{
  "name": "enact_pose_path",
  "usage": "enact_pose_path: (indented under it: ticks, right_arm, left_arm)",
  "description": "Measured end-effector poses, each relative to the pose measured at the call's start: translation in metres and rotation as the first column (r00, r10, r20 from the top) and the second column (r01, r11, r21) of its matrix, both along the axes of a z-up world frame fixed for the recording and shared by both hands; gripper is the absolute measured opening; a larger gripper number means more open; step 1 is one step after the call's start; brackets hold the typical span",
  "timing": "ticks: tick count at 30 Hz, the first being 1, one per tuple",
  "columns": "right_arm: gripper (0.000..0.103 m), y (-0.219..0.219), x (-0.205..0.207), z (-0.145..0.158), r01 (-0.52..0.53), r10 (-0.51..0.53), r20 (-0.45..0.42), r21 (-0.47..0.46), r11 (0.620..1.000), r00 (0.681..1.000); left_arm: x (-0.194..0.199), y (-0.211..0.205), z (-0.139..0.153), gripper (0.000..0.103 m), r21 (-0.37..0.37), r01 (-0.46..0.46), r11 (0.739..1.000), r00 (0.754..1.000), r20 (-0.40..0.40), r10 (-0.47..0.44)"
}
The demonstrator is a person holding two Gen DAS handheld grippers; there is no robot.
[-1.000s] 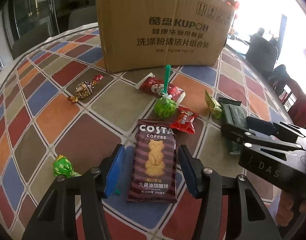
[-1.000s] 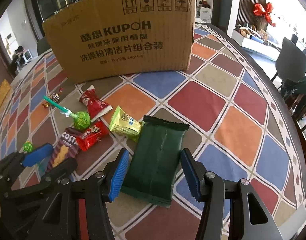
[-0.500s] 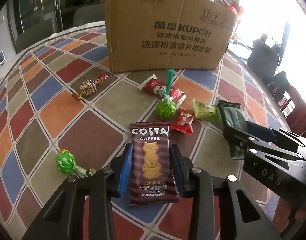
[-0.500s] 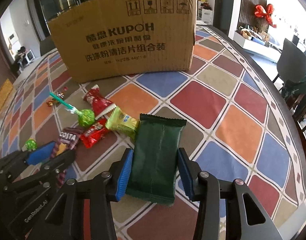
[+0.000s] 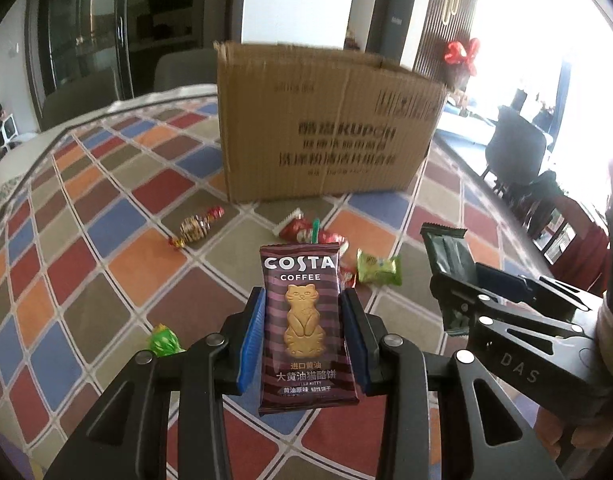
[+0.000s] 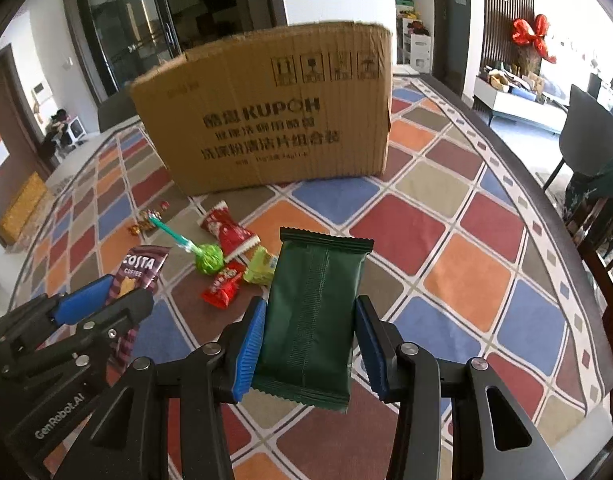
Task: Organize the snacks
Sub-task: 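Lift both packets and carry them over the cardboard box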
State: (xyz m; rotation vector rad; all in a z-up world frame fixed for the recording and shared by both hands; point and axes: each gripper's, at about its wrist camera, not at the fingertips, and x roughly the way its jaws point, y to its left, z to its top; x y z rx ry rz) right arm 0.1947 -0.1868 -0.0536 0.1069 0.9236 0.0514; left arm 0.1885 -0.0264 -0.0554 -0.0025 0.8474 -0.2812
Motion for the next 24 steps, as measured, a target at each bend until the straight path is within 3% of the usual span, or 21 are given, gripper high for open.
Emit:
enact_pose_path:
  ticks: [10,24]
  right_arm:
    - [0.046,-0.001,-0.003,0.039,-0.022,0.021,0.111,0.011,1.0,0.994]
    - [0.046,-0.018,0.019,0.099,-0.01,0.004,0.272,0.022,1.0,0.962]
  left_arm:
    - [0.002,0.002,0.042,0.037,-0.018,-0.01,1.0,0.994,0.108,0.012]
    - [0.024,-0.003,0.111,0.037,-0.025,-0.014,1.0,0.96,0.281,0.021]
